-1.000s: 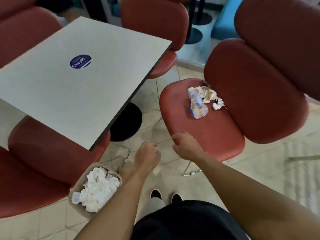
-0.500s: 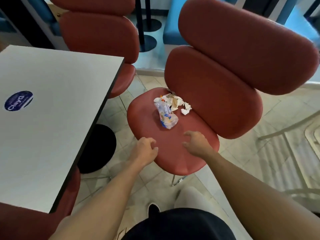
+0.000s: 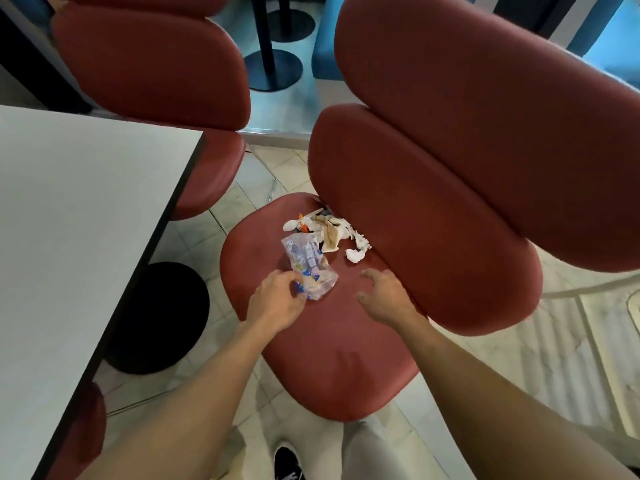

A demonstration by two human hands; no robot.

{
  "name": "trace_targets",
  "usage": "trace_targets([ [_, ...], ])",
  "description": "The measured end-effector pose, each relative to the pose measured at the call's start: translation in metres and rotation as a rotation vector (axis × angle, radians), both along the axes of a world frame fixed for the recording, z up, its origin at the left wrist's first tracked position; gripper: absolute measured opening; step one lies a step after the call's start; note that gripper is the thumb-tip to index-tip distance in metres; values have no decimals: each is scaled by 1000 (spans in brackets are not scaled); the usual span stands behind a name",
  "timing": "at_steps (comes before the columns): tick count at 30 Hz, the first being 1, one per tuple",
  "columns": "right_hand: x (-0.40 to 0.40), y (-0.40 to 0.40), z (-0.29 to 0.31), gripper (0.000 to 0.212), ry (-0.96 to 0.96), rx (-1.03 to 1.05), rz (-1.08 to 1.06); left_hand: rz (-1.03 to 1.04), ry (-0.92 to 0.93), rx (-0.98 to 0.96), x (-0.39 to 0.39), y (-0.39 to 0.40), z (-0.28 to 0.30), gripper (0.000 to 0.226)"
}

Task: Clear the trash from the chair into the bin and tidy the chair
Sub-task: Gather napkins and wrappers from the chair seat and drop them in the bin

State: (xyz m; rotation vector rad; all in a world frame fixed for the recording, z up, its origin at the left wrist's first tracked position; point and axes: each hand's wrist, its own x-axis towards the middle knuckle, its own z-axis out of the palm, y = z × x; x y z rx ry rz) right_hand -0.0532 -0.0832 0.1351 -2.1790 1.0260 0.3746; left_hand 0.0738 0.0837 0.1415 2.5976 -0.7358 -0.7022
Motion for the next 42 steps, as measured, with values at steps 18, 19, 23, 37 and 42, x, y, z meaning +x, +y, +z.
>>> trace_targets([
  [18,105,-134,-164,64,-8,174,-15,-178,-14,130,114,-198,-131,50],
  [19,108,-137,-173,65,0,174,-2,-197,-16,135,116,-201,-141,50],
  [23,123,-143,-201,63,41,94,126,-233,-42,195,125,-207,-175,43],
  [37,92,-113,-216,18,24,88,-86,-28,138,56,96,-182,-176,28],
  [42,72,-101,-182,15,27,131,-184,138,208,-10,69,-165,-135,26],
])
